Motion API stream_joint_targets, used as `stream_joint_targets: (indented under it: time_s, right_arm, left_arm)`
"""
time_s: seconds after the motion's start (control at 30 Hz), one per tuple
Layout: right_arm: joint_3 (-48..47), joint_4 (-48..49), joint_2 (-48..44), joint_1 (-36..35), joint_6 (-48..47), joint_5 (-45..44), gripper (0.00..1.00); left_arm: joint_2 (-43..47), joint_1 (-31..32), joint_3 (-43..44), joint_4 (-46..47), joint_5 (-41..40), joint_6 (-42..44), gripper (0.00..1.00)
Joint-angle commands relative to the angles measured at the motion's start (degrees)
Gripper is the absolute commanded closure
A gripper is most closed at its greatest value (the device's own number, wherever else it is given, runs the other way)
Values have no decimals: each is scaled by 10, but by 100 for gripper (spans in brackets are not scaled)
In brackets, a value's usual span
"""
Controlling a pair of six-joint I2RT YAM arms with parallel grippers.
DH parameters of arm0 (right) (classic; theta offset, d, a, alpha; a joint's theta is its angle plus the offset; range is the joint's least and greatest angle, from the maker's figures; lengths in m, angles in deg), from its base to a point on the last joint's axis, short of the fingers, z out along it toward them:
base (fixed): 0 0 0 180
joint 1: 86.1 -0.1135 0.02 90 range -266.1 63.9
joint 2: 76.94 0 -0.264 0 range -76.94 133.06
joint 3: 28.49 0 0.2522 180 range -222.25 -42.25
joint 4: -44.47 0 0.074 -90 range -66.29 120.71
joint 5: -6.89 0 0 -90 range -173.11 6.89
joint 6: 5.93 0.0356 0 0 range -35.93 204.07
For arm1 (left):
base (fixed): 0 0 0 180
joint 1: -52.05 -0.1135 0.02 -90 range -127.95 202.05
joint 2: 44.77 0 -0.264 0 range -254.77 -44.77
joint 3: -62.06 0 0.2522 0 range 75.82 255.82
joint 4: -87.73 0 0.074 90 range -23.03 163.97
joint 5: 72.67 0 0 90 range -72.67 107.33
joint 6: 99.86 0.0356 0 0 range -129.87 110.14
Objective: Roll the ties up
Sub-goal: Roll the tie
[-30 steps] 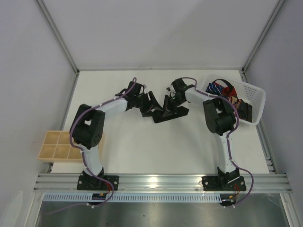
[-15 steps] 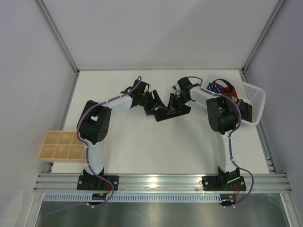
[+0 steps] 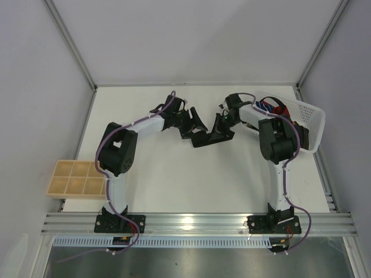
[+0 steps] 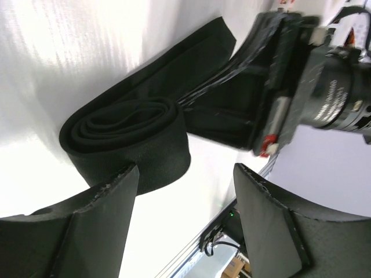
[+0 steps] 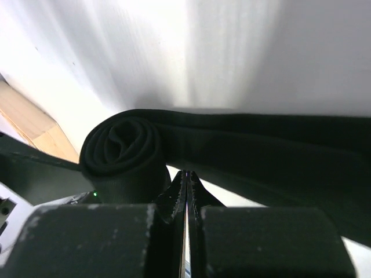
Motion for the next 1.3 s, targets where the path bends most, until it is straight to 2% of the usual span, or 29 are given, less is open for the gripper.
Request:
stream_joint_targets:
  time_s: [0.0,0.13,0.27,0.57,1.03,1.17,1.27]
  right_arm:
    - [-10,-20,-56,22,-22,-12,100]
    - [-21,-43,-76,24,-25,-2,100]
    - [-23,-33,-86,16,-3,41,100]
    - [-45,-26,-58,-4,5,36,100]
    - [-58,-39,-19,6,-31,4,100]
    - [-59,-45,-20,8,-38,-4,100]
    - [-58,-46,-22,13,-40,-9,100]
  left_arm:
    - [-4,7,19,31,24,-19,27]
    - [12,6,-6,89,54,-33,24]
    - [57,-4,-35,82,48,-12,21]
    - [117,-43,-118,79,50,15,20]
    - [82,-52,-164,145,78,1,20]
    - [57,-50,-156,187,86,-25,21]
    - [35,-44,-135,174,92,-25,21]
